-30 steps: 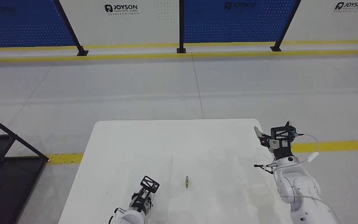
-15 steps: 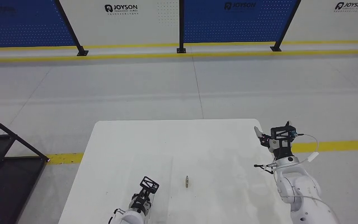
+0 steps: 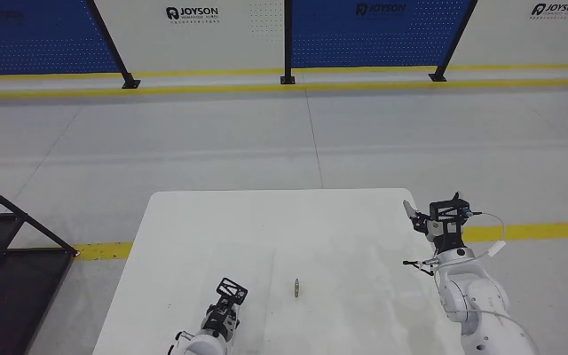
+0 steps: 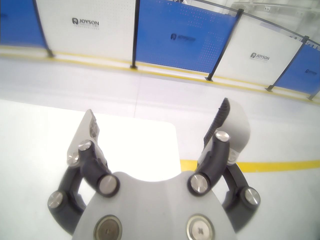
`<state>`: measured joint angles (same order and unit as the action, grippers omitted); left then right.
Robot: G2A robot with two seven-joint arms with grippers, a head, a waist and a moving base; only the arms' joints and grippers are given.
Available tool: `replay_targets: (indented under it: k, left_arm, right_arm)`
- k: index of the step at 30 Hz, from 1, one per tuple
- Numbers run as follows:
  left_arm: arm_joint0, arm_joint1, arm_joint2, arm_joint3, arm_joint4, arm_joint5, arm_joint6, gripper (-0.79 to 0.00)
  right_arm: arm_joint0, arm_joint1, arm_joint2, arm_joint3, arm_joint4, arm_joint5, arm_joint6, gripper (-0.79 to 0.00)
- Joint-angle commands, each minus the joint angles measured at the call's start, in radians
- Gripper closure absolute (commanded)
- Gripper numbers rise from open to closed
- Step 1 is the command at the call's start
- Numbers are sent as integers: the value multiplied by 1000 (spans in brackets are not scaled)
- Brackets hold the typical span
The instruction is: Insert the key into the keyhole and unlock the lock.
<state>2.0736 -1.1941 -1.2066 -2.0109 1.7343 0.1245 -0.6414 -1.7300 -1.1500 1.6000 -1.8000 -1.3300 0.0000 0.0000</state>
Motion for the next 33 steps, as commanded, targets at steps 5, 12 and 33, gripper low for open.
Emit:
replay_targets:
  k: [5,12,33]
  left_arm:
    - [34,5,-45,-58,-74,-31,103,0]
    - [82,26,-184,-118,-310,-297,475,0]
    - [-55,66,-394,132,-534,-894,864,0]
  right_arm:
    - [0,0,0,0,0,0,0,-785]
    - [0,0,0,0,0,0,0,-785]
    - [-163,-38,-409,-119,-339,149,75,-785]
